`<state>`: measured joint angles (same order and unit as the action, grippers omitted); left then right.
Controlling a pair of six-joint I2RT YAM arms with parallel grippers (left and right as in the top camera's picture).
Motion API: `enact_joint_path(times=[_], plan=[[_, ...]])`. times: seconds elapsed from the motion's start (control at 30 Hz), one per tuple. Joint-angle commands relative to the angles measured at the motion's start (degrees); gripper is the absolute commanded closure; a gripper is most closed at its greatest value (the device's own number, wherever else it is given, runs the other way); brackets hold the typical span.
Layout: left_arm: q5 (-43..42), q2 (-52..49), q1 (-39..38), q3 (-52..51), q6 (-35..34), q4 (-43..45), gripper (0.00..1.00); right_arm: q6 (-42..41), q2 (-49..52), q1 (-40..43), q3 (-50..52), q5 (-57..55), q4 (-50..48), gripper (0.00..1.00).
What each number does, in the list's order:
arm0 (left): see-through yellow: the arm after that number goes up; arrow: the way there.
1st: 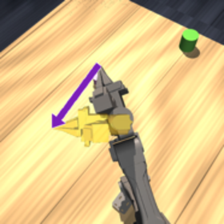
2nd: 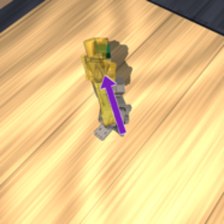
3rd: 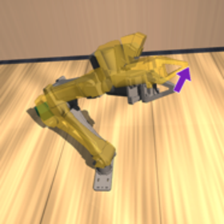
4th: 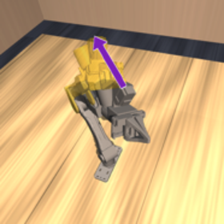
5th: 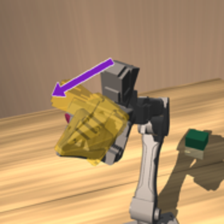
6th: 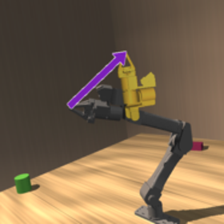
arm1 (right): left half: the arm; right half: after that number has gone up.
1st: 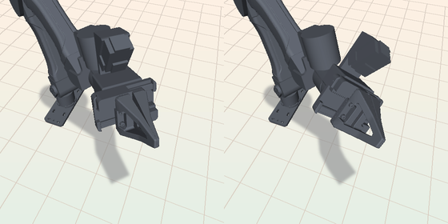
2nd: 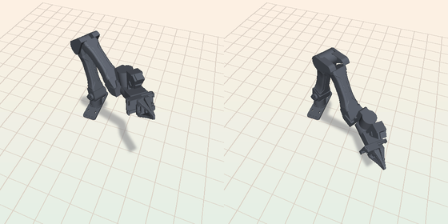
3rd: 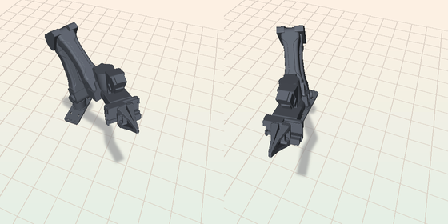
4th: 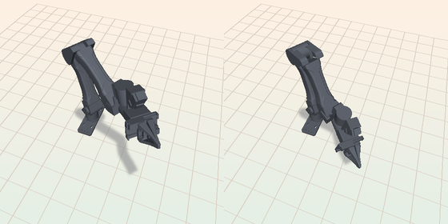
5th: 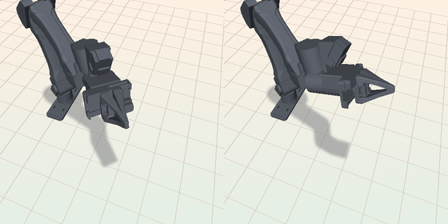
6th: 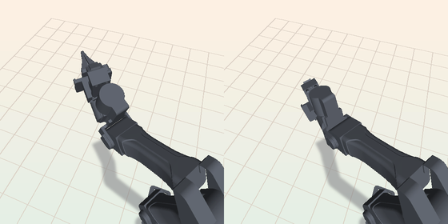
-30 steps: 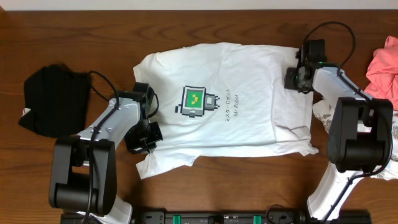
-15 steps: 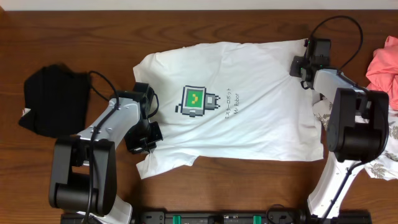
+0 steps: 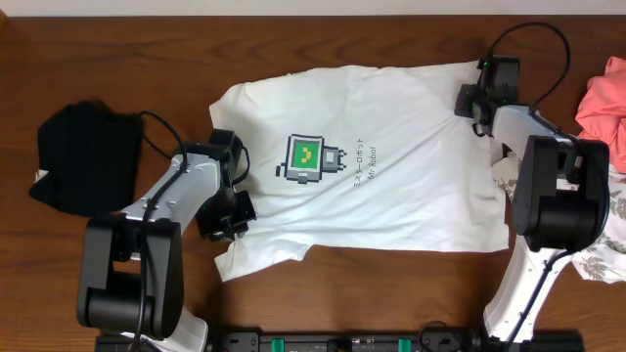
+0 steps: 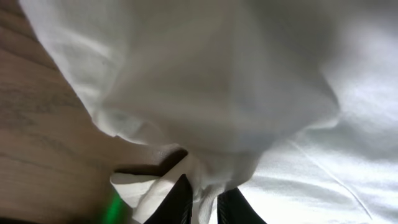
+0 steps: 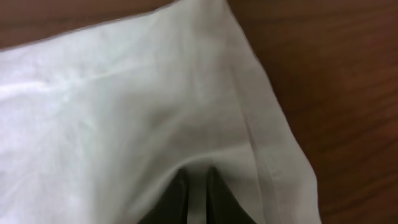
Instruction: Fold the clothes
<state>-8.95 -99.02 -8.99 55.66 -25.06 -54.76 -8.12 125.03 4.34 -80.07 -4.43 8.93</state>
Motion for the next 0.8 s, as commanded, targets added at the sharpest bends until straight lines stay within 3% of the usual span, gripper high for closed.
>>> enact_joint_path(times=[0.0,0.17,0.27,0.3,0.37,0.6,0.77], plan=[[0.9,-0.1,0.4,3.1,2.6,0.0,0.85,2.5,-1.9,0.5,-3.1,1.9,6.5,0.86],[1.2,1.3,0.4,8.4,4.8,-0.1,0.83,3.2,-8.6,0.5,-12.8,1.9,19.9,0.73],[4.0,3.0,0.4,11.1,4.9,0.8,0.83,4.0,-12.5,0.5,-17.1,1.9,25.9,0.71],[5.2,3.7,0.4,11.6,4.9,2.0,0.76,4.0,-13.7,0.5,-17.9,1.9,27.9,0.71],[6.7,4.9,0.4,12.0,5.2,6.1,0.66,4.0,-15.4,0.4,-18.5,1.9,31.0,0.72],[6.7,4.3,0.4,12.0,8.6,25.6,0.63,3.9,-15.2,0.4,-17.6,3.0,41.6,0.81],[6.7,1.4,0.7,12.0,12.9,37.7,0.62,3.9,-12.1,0.4,-17.2,3.4,43.1,0.76]])
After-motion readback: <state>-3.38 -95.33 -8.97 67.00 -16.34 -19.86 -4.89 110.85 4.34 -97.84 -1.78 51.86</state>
